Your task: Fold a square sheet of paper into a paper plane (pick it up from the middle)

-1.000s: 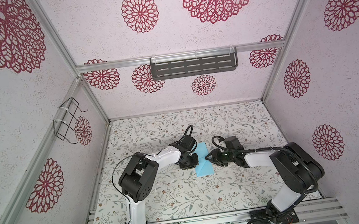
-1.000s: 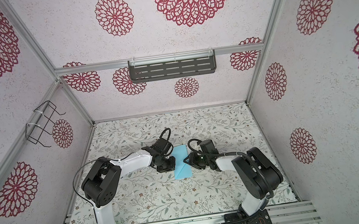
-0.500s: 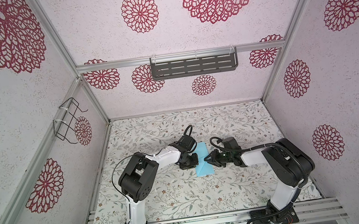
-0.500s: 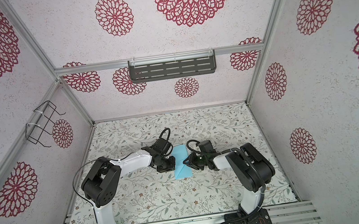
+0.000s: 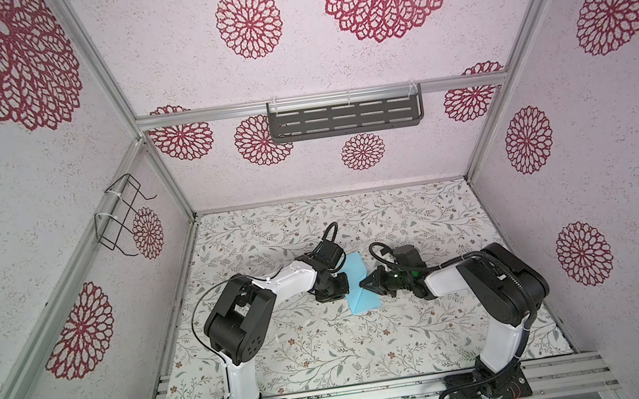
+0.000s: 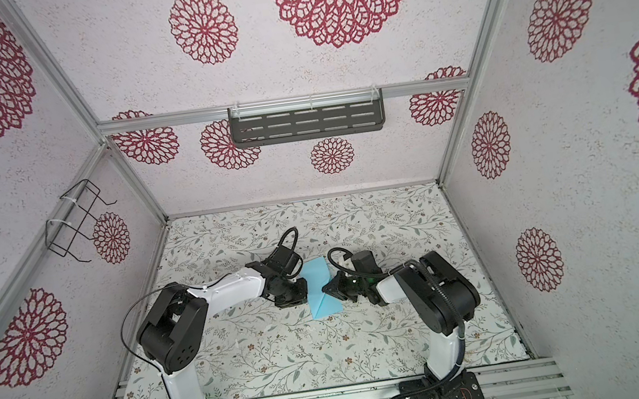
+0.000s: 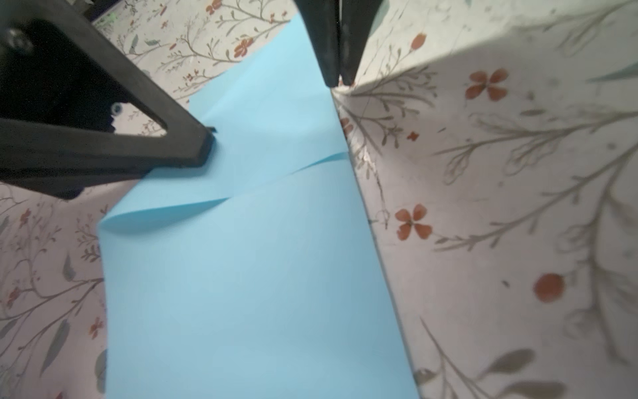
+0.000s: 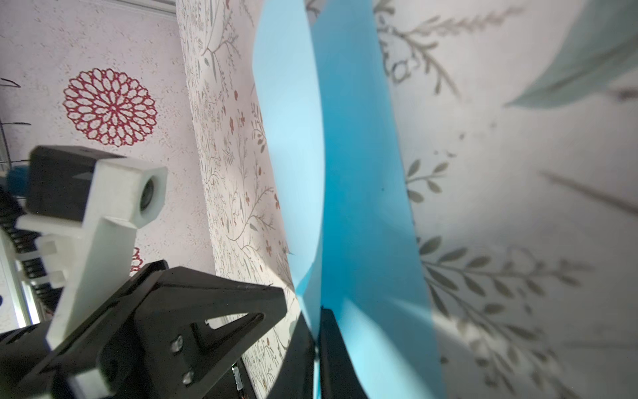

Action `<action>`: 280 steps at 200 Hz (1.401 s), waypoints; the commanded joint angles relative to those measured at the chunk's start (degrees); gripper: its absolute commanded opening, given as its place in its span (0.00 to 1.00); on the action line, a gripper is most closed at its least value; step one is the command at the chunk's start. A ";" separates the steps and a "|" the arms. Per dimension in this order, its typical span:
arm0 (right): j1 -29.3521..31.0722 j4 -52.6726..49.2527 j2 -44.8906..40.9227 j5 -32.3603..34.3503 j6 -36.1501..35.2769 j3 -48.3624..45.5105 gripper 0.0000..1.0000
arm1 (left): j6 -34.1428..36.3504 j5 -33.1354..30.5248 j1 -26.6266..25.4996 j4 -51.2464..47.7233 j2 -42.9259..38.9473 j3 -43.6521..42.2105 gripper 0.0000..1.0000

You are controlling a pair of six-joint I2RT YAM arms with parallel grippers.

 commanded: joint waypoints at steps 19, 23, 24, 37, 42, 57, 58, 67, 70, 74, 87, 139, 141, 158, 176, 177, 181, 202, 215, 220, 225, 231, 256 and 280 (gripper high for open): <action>0.07 4.81 -5.23 0.85 0.98 -0.43 0.04 | -6.27 4.97 4.37 9.48 -11.80 -7.04 0.40; 0.07 5.06 -5.82 0.86 0.99 -0.41 0.04 | -7.15 5.91 4.87 11.05 -12.80 -8.17 0.46; 0.07 5.10 -5.97 0.86 1.04 -0.37 0.03 | -7.34 6.06 5.00 11.39 -13.17 -8.47 0.47; 0.07 5.69 -8.05 0.78 1.33 0.02 0.03 | -10.00 8.97 6.45 17.29 -16.55 -12.11 0.62; 0.08 6.06 -8.85 0.68 1.63 0.26 0.03 | -10.94 10.12 6.96 19.31 -17.74 -13.24 0.66; 0.13 6.85 -11.01 0.37 2.34 1.14 0.03 | -13.14 12.66 7.81 24.57 -20.56 -15.94 0.77; 0.10 6.87 -11.16 0.35 2.37 1.19 0.03 | -13.19 12.73 7.79 24.84 -20.74 -16.05 0.77; 0.09 7.50 -12.22 0.07 3.28 1.87 0.03 | -14.21 14.05 8.02 27.45 -22.25 -17.10 0.82; 0.10 7.81 -12.53 -0.05 3.62 2.07 0.03 | -14.74 14.64 8.03 28.59 -22.53 -17.46 0.83; 0.07 8.18 -12.89 -0.19 4.19 2.33 0.03 | -15.37 15.31 8.02 29.88 -23.04 -17.90 0.84; 0.14 10.17 -13.82 -0.95 6.02 3.21 0.03 | -18.26 17.16 8.03 34.66 -23.93 -19.52 0.87; -0.17 13.62 -16.43 -2.65 10.79 4.86 0.04 | -28.93 22.19 7.86 52.13 -23.49 -22.42 0.87; -0.15 13.71 -16.48 -2.66 10.85 4.87 0.04 | -28.84 22.25 7.88 52.10 -23.48 -22.33 0.86; -0.37 14.19 -16.97 -2.97 12.06 4.90 0.04 | -28.80 23.03 7.88 52.06 -23.35 -21.87 0.84; -0.37 14.40 -17.50 -3.15 12.37 4.86 0.04 | -29.11 23.90 7.88 53.05 -23.11 -21.69 0.80; -0.37 14.42 -17.52 -3.13 12.39 4.86 0.04 | -29.13 23.93 7.91 53.14 -23.07 -21.69 0.80; -0.39 14.44 -17.54 -3.10 12.50 4.90 0.04 | -29.24 24.12 7.89 53.38 -22.97 -21.61 0.79; -0.59 14.50 -17.81 -3.21 12.59 4.80 0.04 | -30.28 24.99 7.88 54.42 -22.64 -21.68 0.74; -0.72 14.77 -17.77 -3.28 12.59 4.52 0.04 | -30.80 25.11 7.98 54.66 -22.65 -21.60 0.72; -0.66 14.80 -17.80 -3.28 12.66 4.56 0.04 | -30.88 25.06 8.03 54.71 -22.60 -21.67 0.71; -0.77 14.83 -17.81 -3.23 12.58 4.45 0.04 | -30.96 25.02 8.01 54.71 -22.60 -21.69 0.70; -0.79 14.97 -17.80 -3.21 12.59 4.41 0.04 | -31.11 24.94 7.97 54.68 -22.61 -21.69 0.70; -0.91 16.37 -17.81 -3.37 12.93 3.76 0.04 | -33.21 25.19 8.03 53.80 -21.52 -21.60 0.74; -0.99 18.47 -17.72 -3.74 13.95 3.72 0.04 | -35.66 25.71 7.98 53.49 -20.08 -22.20 0.81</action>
